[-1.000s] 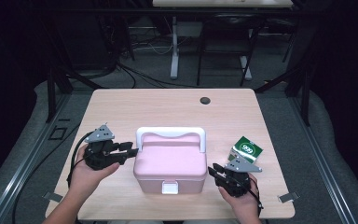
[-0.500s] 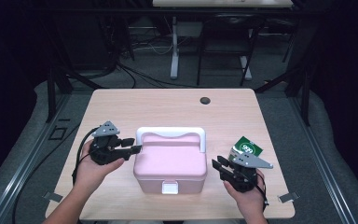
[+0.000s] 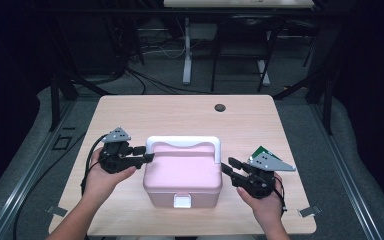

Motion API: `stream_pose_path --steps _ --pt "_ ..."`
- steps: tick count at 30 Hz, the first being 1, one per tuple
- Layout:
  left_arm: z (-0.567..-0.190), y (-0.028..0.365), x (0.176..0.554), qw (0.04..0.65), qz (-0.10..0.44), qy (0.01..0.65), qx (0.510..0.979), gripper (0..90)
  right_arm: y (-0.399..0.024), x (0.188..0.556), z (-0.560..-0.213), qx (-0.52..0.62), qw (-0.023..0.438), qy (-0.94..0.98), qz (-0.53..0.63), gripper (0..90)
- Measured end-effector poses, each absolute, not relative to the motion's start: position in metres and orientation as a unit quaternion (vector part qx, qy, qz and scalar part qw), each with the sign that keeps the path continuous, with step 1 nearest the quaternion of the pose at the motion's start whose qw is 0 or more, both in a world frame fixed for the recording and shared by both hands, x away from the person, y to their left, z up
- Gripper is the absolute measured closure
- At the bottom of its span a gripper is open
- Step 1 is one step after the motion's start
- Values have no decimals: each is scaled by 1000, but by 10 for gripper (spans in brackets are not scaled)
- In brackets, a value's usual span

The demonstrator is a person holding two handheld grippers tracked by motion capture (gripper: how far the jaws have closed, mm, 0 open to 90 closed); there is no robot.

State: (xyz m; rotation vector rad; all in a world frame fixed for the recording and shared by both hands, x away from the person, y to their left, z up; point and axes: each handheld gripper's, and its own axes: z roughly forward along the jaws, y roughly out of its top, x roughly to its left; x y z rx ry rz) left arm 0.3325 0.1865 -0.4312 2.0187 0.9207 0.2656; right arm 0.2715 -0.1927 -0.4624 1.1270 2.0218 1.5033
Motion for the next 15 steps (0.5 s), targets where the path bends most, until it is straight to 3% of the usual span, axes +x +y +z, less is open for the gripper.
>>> stream_pose_path --steps 15 --pt "-435 184 334 436 110 370 813 619 -174 298 -466 405 176 729 523 607"
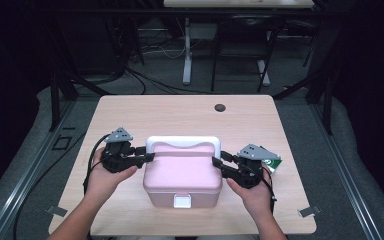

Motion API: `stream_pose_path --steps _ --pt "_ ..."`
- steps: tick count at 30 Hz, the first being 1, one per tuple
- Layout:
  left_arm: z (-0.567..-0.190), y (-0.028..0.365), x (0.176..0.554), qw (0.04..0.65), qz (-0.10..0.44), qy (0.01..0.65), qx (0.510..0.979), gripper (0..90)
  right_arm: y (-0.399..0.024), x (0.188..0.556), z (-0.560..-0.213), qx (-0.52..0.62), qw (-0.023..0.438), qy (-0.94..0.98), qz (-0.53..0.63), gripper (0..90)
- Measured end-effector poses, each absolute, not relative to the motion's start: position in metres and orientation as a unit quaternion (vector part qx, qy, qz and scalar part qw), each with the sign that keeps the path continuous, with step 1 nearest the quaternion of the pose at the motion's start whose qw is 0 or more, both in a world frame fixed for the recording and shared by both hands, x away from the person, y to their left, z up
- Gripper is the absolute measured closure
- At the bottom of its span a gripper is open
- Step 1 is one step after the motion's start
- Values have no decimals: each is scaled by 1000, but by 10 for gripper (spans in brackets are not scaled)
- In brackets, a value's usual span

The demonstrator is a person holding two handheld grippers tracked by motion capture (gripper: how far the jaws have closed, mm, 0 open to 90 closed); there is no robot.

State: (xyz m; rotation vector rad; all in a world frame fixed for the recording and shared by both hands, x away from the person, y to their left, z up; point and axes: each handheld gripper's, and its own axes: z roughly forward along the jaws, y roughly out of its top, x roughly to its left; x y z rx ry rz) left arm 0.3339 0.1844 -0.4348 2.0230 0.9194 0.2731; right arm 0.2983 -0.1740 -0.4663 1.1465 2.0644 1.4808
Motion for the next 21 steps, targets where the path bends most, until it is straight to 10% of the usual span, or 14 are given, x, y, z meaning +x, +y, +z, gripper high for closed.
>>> stream_pose_path --steps 21 --pt "-432 188 320 449 126 353 811 691 -176 291 -466 372 203 731 535 715"
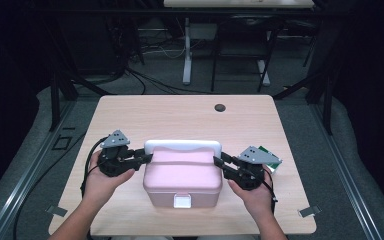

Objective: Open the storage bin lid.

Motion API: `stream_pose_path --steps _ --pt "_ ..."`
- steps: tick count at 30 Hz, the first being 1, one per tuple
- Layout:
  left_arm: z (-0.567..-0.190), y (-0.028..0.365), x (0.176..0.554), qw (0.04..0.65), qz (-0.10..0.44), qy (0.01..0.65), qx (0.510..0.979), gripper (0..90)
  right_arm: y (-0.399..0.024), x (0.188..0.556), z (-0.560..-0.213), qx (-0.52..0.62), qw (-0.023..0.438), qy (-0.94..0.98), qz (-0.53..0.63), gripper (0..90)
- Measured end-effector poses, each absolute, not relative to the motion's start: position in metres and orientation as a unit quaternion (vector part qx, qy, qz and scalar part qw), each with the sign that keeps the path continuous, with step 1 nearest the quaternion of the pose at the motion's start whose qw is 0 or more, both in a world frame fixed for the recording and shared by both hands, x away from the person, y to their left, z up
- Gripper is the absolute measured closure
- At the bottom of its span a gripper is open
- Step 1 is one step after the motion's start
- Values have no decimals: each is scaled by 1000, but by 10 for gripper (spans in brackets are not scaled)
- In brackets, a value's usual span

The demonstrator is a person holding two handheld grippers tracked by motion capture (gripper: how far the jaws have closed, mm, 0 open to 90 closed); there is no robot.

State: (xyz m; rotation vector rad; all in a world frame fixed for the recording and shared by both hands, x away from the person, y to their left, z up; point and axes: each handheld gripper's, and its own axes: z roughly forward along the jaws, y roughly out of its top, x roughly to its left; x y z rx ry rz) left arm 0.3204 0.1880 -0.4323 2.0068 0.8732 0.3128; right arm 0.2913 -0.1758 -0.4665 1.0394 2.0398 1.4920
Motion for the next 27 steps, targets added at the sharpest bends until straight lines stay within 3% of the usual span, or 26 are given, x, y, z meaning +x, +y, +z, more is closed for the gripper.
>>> stream_pose_path --steps 9,15,27 --pt "-440 185 317 449 125 338 818 667 -175 285 -468 354 218 731 541 725" --pt "-441 184 316 444 142 336 819 727 -177 285 -468 355 211 737 534 724" --pt "-437 183 318 438 140 339 821 737 -174 289 -469 359 214 738 530 739"
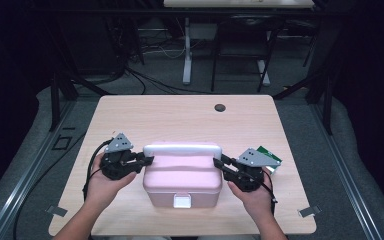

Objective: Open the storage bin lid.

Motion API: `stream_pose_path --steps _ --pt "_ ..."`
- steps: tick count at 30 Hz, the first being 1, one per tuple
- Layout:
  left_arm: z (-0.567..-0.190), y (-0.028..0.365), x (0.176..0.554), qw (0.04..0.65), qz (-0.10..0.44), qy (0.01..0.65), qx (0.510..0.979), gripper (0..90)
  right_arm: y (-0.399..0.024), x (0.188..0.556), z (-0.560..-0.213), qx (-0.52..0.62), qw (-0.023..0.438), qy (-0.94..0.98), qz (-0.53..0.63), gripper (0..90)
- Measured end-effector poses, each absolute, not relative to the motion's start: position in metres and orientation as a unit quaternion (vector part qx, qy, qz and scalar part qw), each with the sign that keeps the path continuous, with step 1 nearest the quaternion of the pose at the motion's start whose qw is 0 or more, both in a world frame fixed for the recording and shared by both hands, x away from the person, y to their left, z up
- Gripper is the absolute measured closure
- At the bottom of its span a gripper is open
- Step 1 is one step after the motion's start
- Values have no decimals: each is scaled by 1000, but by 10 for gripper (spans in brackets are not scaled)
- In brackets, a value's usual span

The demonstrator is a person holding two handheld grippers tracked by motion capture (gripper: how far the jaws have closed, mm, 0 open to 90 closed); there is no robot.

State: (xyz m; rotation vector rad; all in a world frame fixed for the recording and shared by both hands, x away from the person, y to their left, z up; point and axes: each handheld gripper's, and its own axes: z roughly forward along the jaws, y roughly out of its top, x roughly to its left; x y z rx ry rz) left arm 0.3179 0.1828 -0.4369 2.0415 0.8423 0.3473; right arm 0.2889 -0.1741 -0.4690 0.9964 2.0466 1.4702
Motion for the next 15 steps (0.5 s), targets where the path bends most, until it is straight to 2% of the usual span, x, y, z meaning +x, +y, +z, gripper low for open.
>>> stream_pose_path --steps 9,11,15 --pt "-426 185 324 447 128 342 817 734 -176 293 -457 358 212 731 541 743" --pt "-424 186 326 454 118 343 814 669 -176 293 -456 360 212 731 539 743" --pt "-420 193 321 463 114 341 810 645 -174 295 -453 368 209 726 542 744"
